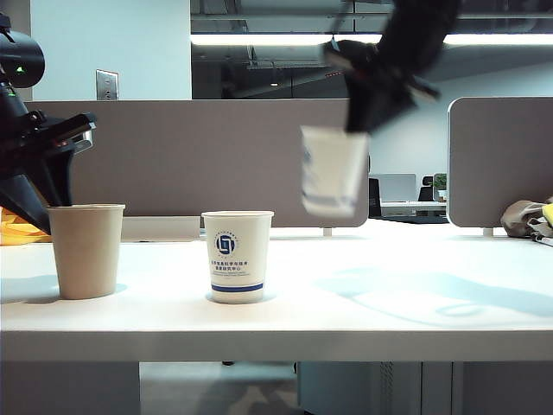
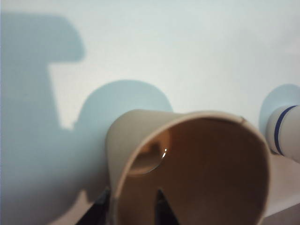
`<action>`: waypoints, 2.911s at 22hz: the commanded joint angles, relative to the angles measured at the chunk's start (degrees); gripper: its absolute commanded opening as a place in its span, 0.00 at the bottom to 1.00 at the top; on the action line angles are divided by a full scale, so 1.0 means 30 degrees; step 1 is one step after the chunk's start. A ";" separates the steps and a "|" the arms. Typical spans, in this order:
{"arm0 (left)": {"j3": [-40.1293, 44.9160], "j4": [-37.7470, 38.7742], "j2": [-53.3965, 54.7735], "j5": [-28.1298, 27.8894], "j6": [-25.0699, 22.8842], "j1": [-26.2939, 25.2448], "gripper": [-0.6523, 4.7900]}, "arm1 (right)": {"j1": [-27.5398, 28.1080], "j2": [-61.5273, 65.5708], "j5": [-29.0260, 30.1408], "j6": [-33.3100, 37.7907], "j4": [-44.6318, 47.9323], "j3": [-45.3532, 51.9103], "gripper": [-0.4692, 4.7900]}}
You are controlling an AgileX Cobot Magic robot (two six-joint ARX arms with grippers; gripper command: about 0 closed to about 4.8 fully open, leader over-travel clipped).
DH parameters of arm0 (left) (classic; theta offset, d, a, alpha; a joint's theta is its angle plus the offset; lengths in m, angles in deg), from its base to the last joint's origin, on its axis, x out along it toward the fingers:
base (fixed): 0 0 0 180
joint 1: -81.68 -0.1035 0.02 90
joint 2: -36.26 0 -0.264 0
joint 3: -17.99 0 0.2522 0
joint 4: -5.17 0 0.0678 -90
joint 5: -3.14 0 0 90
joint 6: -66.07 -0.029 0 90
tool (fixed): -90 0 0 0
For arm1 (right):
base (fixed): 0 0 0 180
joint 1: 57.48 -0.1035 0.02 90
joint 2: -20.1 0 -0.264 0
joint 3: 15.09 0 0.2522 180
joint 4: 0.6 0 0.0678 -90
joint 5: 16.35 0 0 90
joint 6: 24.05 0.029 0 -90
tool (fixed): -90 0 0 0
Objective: Pick up all the paper cups on the table one by one and stack them together.
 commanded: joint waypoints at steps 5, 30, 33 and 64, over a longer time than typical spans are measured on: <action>-0.0095 -0.0576 0.0022 0.0146 0.0299 0.0022 0.34 | -0.2084 -0.0102 0.0437 0.0168 -0.0364 -0.2324 0.08; -0.0095 -0.1304 0.0051 0.0583 0.0801 0.0102 0.32 | -0.4124 0.2550 -0.0364 0.0153 -0.0284 -0.2288 0.23; -0.0095 -0.1341 0.0146 0.0583 0.0816 0.0102 0.32 | -0.4109 0.2550 -0.0306 0.0153 -0.0277 -0.2288 0.31; -0.5719 0.2288 -0.0357 0.3213 0.1617 0.2841 0.11 | -0.2433 0.1086 -0.5136 0.0605 -0.3971 -0.5013 0.34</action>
